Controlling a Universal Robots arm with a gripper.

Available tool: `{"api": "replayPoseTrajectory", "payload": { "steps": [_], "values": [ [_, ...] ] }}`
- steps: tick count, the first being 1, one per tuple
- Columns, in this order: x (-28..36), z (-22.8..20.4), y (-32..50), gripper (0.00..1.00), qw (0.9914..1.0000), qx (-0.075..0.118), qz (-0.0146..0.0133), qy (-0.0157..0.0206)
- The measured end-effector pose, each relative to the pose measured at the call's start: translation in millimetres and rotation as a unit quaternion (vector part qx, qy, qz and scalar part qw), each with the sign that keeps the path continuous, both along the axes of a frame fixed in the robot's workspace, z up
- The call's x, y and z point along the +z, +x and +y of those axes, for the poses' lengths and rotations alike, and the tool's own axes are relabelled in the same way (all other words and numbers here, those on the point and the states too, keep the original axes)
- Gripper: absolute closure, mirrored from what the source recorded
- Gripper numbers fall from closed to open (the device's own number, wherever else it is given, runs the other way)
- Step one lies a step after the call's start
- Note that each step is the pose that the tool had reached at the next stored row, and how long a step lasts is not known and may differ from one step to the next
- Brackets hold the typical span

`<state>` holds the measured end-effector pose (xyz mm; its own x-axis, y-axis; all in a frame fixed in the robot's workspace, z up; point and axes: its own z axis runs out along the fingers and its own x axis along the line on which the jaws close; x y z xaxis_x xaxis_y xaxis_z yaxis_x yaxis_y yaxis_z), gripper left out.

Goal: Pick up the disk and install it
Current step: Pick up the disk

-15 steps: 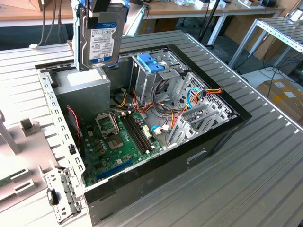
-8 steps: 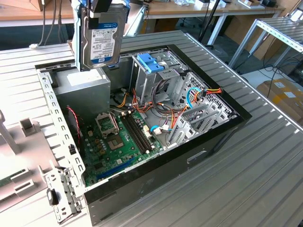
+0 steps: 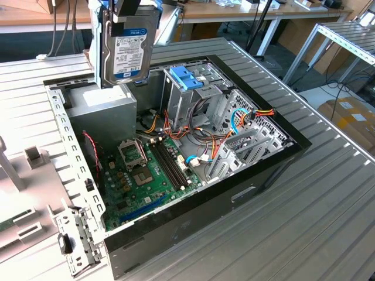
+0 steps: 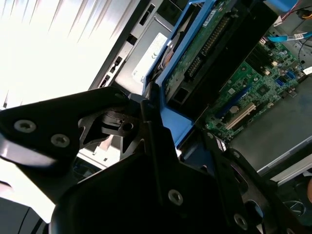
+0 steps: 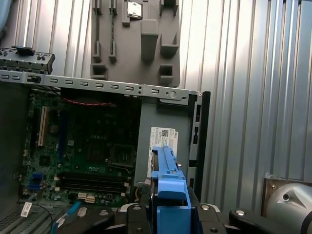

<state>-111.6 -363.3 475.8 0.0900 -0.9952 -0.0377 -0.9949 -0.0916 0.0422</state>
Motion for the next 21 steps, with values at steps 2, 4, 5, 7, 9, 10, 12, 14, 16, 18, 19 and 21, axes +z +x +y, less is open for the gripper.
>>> {"api": "replayPoseTrajectory", "payload": {
  "steps": [2,4,5,7,9,10,12,14,16,18,19,21],
  "values": [
    [-0.3,-0.6,1.4,0.63,1.0,0.0,0.0,-0.0001],
    [-0.5,-1.0,2.1,0.63,1.0,0.0,0.0,0.0],
    [-0.7,-1.3,2.4,0.63,1.0,0.0,-0.0001,0.0001],
    [-0.8,-2.3,3.0,0.63,1.0,0.0,-0.0001,0.0001],
    [-0.8,-3.2,3.1,0.63,1.0,0.0,0.0,0.0001],
    [-0.9,-3.8,3.3,0.63,1.0,0.0,0.0,0.0],
    [-1.1,-5.3,3.5,0.63,1.0,0.0,0.0,0.0001],
    [-1.1,-6.8,3.8,0.63,1.0,0.0,0.0,0.0],
    [-1.2,-8.5,3.9,0.63,1.0,0.0,0.0,0.0],
    [-1.2,-9.9,4.1,0.63,1.0,0.0,0.0,0.0],
    [-1.3,-10.3,4.2,0.63,1.0,0.0,0.0,0.0],
    [-1.4,-11.0,4.4,0.63,1.0,0.0,-0.0001,0.0001]
  ]
}}
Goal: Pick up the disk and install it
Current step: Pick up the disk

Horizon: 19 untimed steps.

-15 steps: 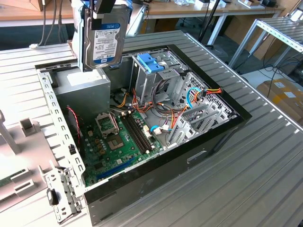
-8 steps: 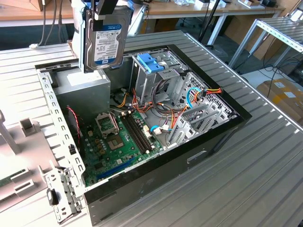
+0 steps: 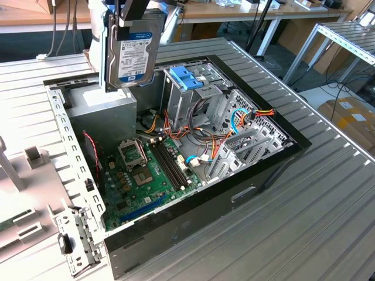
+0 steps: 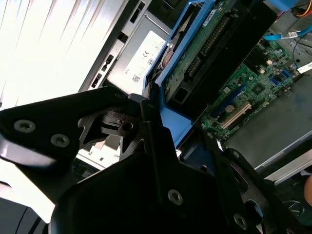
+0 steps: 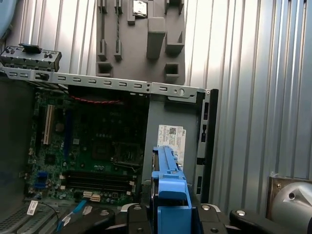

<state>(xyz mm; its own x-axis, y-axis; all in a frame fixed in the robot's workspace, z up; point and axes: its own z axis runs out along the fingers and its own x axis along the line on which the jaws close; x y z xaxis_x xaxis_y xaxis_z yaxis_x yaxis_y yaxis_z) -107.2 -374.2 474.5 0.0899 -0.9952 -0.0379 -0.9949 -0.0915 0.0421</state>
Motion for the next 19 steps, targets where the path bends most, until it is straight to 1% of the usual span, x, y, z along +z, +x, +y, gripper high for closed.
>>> {"api": "replayPoseTrajectory", "payload": {
  "steps": [16,17,19],
  "values": [
    [-0.4,-1.6,2.8,0.63,1.0,0.0,0.0,0.0],
    [-0.6,-1.8,4.3,0.63,1.0,0.0,0.0001,-0.0001],
    [-0.8,-4.2,6.9,0.63,1.0,0.0,0.0,-0.0001]
  ]
}}
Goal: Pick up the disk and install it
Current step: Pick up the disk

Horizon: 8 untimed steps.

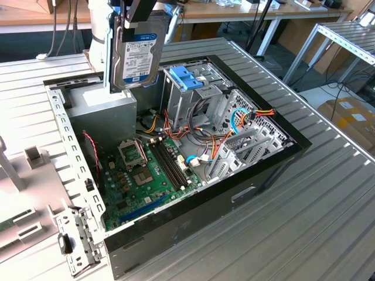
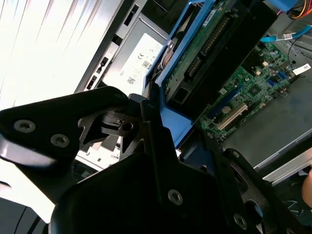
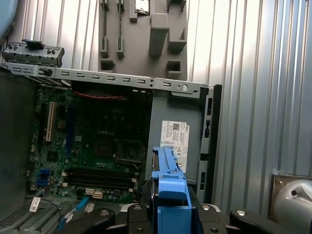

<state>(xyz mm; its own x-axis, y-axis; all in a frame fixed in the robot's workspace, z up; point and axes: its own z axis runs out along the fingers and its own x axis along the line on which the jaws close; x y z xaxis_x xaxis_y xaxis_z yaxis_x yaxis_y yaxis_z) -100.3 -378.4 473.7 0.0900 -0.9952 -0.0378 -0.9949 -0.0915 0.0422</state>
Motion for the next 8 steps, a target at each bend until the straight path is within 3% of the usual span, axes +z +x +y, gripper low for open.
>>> {"api": "replayPoseTrajectory", "payload": {
  "steps": [8],
  "values": [
    [-0.2,-1.8,1.2,0.63,1.0,0.0,0.0,0.0]
  ]
}}
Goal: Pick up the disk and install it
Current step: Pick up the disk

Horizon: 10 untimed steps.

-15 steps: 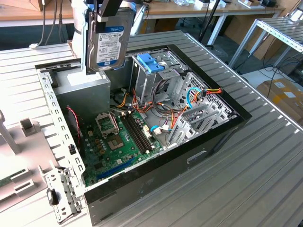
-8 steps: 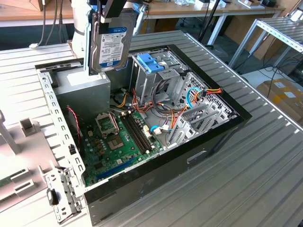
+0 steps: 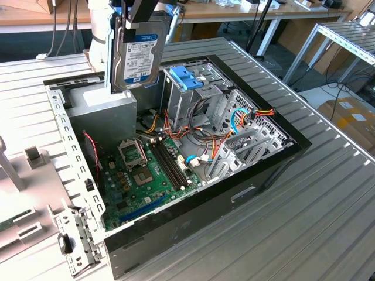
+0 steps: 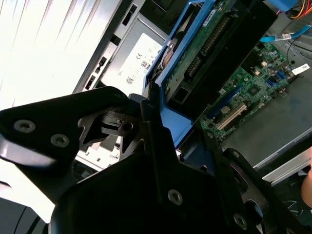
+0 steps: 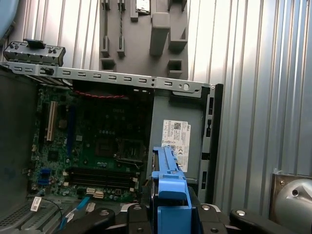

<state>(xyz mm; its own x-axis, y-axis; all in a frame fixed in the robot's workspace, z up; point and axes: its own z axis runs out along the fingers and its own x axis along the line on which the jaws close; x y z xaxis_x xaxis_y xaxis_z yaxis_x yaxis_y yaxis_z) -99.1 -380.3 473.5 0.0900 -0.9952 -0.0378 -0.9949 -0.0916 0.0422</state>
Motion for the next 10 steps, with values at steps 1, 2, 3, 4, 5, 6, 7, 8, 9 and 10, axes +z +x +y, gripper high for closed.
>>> {"api": "replayPoseTrajectory", "payload": {
  "steps": [1,2,3,4,5,6,7,8,9,10],
  "values": [
    [0.0,-0.1,0.1,0.63,1.0,0.0,0.0,0.0],
    [-0.1,-0.2,0.2,0.63,1.0,0.0,0.0,0.0],
    [0.0,-0.3,0.3,0.63,1.0,0.0,0.0,0.0],
    [-0.1,-0.5,0.5,0.63,1.0,0.0,0.0,0.0],
    [-0.1,-0.8,0.6,0.63,1.0,0.0,0.0,0.0],
    [-0.1,-0.9,0.7,0.63,1.0,0.0,0.0,0.0],
    [-0.1,-1.0,0.8,0.63,1.0,0.0,0.0,0.0],
    [-0.1,-1.1,0.9,0.63,1.0,0.0,0.0,0.0],
    [-0.1,-1.1,1.0,0.63,1.0,0.0,0.0,0.0],
    [-0.2,-1.5,1.3,0.63,1.0,0.0,0.0,0.0]
  ]
}}
